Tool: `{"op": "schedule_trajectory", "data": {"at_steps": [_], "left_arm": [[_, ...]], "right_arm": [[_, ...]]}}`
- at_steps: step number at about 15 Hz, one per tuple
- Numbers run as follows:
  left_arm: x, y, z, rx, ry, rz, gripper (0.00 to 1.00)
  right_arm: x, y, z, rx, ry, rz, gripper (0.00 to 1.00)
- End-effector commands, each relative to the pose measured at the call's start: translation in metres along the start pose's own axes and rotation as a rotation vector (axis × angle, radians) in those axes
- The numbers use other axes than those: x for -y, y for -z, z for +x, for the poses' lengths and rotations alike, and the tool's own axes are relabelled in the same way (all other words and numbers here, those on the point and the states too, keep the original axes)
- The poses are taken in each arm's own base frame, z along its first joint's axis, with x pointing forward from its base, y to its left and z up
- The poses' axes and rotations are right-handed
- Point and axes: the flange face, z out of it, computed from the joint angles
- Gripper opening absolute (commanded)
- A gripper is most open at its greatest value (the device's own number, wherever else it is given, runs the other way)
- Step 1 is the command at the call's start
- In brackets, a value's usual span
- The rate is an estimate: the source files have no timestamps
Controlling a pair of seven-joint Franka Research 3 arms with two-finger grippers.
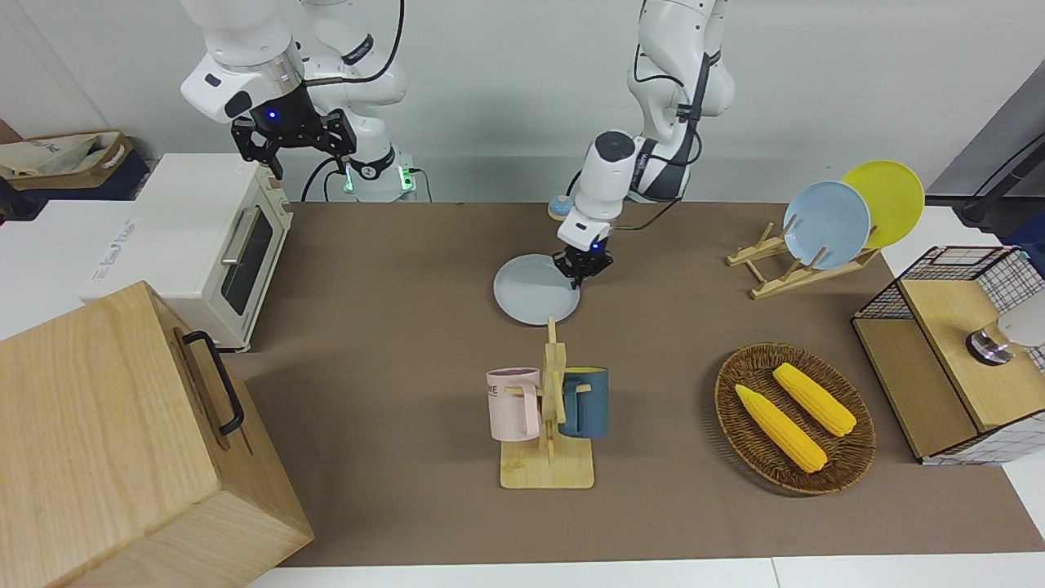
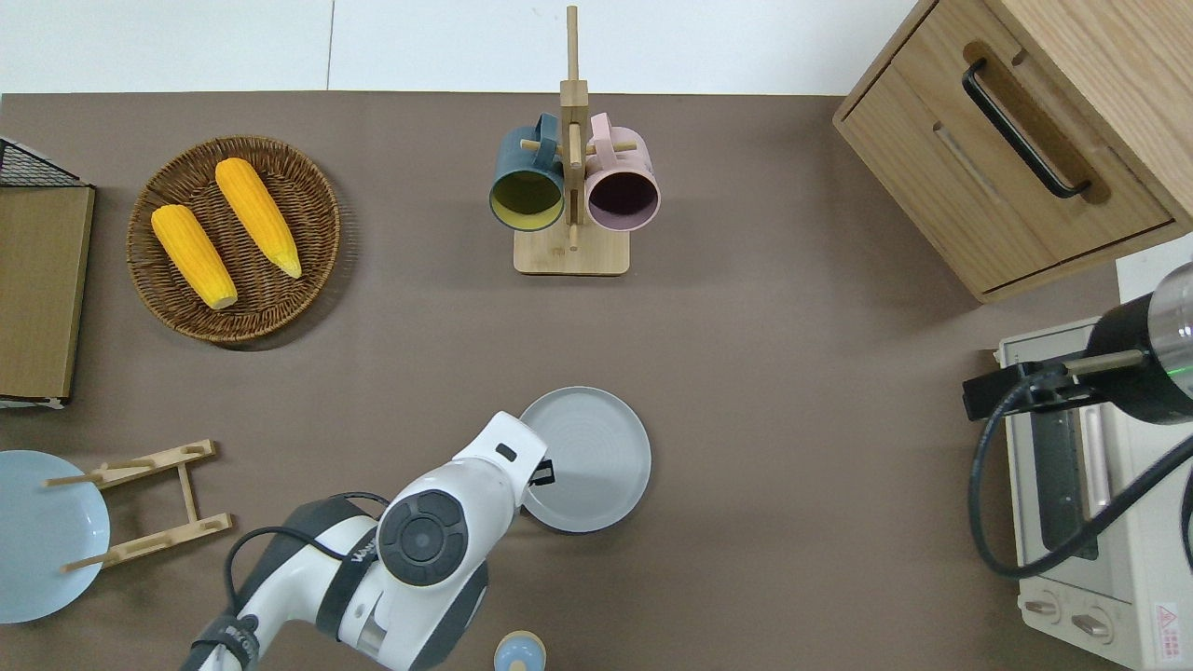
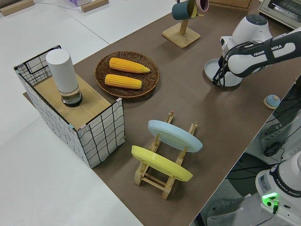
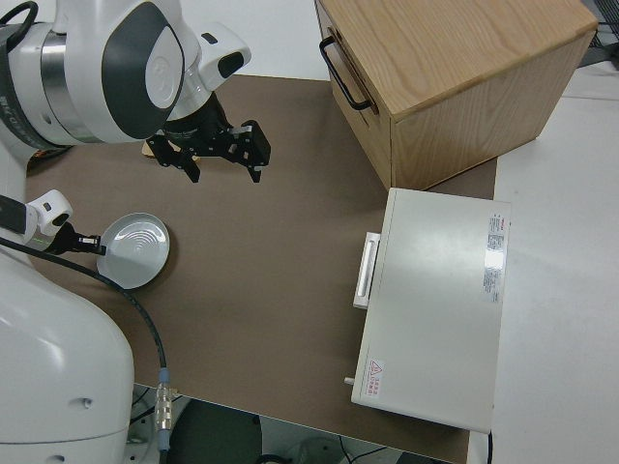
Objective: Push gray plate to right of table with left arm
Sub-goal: 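Push the gray plate with the left gripper across toward the toaster oven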
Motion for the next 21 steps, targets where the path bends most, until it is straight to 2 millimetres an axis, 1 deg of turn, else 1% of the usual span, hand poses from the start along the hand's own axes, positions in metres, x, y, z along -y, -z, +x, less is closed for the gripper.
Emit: {"op": "schedule_trajectory", "data": {"at_steps": [1, 4, 7, 9, 11, 13, 17, 18, 19, 20, 21], "left_arm": [[-0.061, -0.037, -0.018, 0.035, 0.034, 0.001, 0.00], [-0.104, -0.045, -0.033, 0.019, 0.050, 0.000, 0.00], [-0.140, -0.055, -0.044, -0.010, 0.070, 0.014, 0.00], [-0.159, -0.062, -0.051, -0.018, 0.079, 0.012, 0.00], [-0.177, -0.065, -0.057, -0.019, 0.087, 0.001, 0.00], [-0.187, -0.064, -0.058, -0.021, 0.094, -0.006, 0.00], [-0.188, -0.061, -0.054, -0.017, 0.088, 0.015, 0.01], [-0.187, -0.061, -0.052, -0.015, 0.088, 0.021, 0.24], [-0.185, -0.059, -0.050, -0.014, 0.093, 0.026, 0.63], [-0.184, -0.058, -0.049, -0.013, 0.092, 0.032, 0.88], [-0.183, -0.056, -0.047, -0.012, 0.091, 0.036, 0.99]], "right_arm": [[-0.001, 0.004, -0.003, 0.004, -0.013, 0.004, 0.983], [-0.001, 0.004, -0.003, 0.004, -0.016, 0.004, 0.983], [-0.001, 0.004, -0.003, 0.004, -0.016, 0.004, 0.983], [-0.001, 0.004, -0.003, 0.004, -0.015, 0.004, 0.983], [-0.001, 0.004, -0.003, 0.004, -0.015, 0.004, 0.983], [-0.001, 0.004, -0.003, 0.004, -0.015, 0.004, 0.983], [-0.001, 0.004, -0.003, 0.004, -0.016, 0.004, 0.983], [-0.001, 0.004, -0.003, 0.004, -0.015, 0.004, 0.983], [-0.001, 0.004, -0.003, 0.004, -0.016, 0.004, 0.983], [-0.001, 0.004, -0.003, 0.004, -0.015, 0.004, 0.983], [-0.001, 0.004, -0.003, 0.004, -0.016, 0.004, 0.983]]}}
